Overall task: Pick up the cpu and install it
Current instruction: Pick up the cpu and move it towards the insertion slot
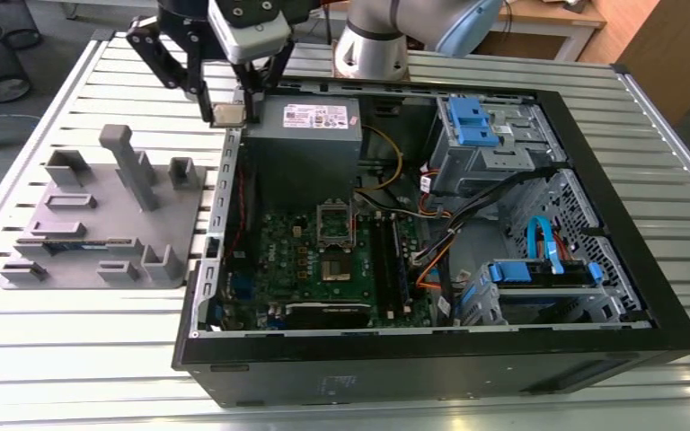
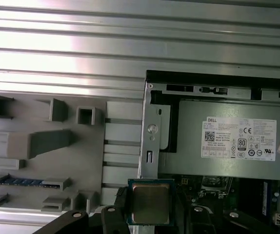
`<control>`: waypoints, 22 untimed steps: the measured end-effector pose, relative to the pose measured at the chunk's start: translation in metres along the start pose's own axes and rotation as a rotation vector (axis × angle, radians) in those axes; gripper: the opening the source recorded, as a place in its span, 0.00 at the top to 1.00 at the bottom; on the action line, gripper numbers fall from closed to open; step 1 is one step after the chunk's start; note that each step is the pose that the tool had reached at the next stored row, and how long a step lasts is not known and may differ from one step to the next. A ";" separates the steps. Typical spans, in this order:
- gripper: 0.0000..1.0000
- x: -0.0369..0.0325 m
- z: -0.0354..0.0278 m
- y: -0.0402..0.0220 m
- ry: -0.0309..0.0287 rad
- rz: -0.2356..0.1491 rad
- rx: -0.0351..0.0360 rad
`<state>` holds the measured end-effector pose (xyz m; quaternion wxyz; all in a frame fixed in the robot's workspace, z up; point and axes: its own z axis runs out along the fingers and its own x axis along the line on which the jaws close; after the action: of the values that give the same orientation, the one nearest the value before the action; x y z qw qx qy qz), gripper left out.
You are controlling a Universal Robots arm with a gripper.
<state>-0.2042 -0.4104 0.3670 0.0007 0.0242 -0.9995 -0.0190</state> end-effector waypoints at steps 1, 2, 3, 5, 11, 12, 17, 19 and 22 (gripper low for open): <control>0.53 -0.0028 0.0001 -0.0001 0.0001 0.000 0.0000; 0.53 -0.0057 0.0002 -0.0003 0.0001 0.000 0.0000; 0.53 -0.0088 0.0002 -0.0004 0.0001 0.000 0.0001; 0.53 -0.0149 0.0005 -0.0007 0.0000 0.000 0.0000; 0.53 -0.0343 0.0011 -0.0017 0.0001 0.000 0.0001; 0.53 -0.0375 0.0012 -0.0019 0.0001 0.000 0.0000; 0.53 -0.0537 0.0018 -0.0027 0.0000 0.000 0.0000; 0.53 -0.0601 0.0021 -0.0030 0.0000 0.000 -0.0001; 0.53 -0.0703 0.0023 -0.0035 0.0000 0.000 0.0001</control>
<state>-0.1337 -0.4104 0.3646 0.0007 0.0243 -0.9995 -0.0190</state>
